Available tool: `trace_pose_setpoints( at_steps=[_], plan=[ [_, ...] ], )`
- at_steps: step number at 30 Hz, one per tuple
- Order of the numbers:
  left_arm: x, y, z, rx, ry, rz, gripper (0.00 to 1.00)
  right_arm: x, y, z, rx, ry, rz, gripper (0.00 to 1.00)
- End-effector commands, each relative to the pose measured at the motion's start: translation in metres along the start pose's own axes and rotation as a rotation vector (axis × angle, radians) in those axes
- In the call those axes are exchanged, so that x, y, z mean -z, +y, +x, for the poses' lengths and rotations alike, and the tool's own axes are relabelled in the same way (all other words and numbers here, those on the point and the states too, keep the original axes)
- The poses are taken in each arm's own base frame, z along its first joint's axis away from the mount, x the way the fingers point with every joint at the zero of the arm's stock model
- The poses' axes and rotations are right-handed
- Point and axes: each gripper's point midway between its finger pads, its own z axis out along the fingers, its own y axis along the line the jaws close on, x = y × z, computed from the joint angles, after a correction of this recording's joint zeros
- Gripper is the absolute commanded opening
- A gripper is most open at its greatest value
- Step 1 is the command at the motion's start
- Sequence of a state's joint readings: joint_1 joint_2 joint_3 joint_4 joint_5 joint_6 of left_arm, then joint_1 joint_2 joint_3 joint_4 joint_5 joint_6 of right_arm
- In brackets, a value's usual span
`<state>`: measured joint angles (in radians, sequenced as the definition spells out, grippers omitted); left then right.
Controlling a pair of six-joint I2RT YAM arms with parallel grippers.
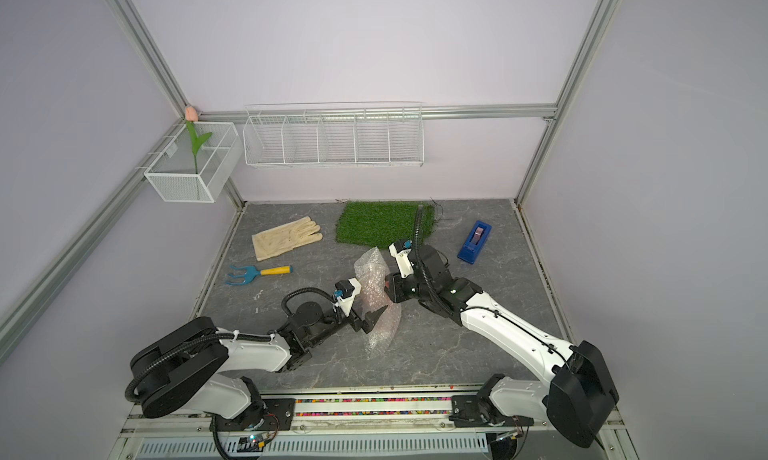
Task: Wrap wine glasses in bubble wrap
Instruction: Place the bubble wrap at the center of the board.
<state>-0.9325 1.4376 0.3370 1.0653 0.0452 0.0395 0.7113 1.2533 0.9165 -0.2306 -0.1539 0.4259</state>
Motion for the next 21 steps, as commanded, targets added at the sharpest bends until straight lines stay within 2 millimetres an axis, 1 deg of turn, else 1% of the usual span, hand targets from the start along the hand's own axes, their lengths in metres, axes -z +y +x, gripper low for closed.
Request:
trace_pose_setpoints(
  at_steps=[1,3,6,11,13,15,17,19,21],
  plan=[
    [0.002,0.001,0.001,-0.038,0.052,-0.008,1.00,-0.001,-0.012,0.024,0.004,0.084,0.055,0.35],
    [0.004,0.002,-0.006,-0.040,0.053,-0.015,1.00,0.001,-0.013,0.025,0.003,0.084,0.063,0.35],
    [0.009,0.000,-0.021,-0.040,0.051,-0.007,1.00,0.002,-0.015,0.025,0.007,0.084,0.072,0.35],
    [0.015,-0.003,-0.055,-0.048,0.025,0.011,1.00,0.004,-0.016,0.026,0.011,0.087,0.078,0.35],
    [0.015,-0.003,-0.069,-0.050,0.016,0.015,1.00,0.006,-0.015,0.025,0.011,0.083,0.076,0.35],
    [0.013,-0.003,-0.079,-0.050,0.018,0.016,1.00,0.008,-0.014,0.024,0.009,0.078,0.075,0.35],
    [0.010,-0.003,-0.083,-0.050,0.029,0.016,1.00,0.010,-0.012,0.023,0.008,0.072,0.068,0.35],
    [0.008,0.002,-0.085,-0.043,0.042,-0.012,1.00,0.012,-0.011,0.021,0.007,0.065,0.066,0.35],
    [0.007,0.005,-0.082,-0.039,0.055,-0.031,0.96,0.014,-0.010,0.020,0.007,0.062,0.064,0.35]
  ],
)
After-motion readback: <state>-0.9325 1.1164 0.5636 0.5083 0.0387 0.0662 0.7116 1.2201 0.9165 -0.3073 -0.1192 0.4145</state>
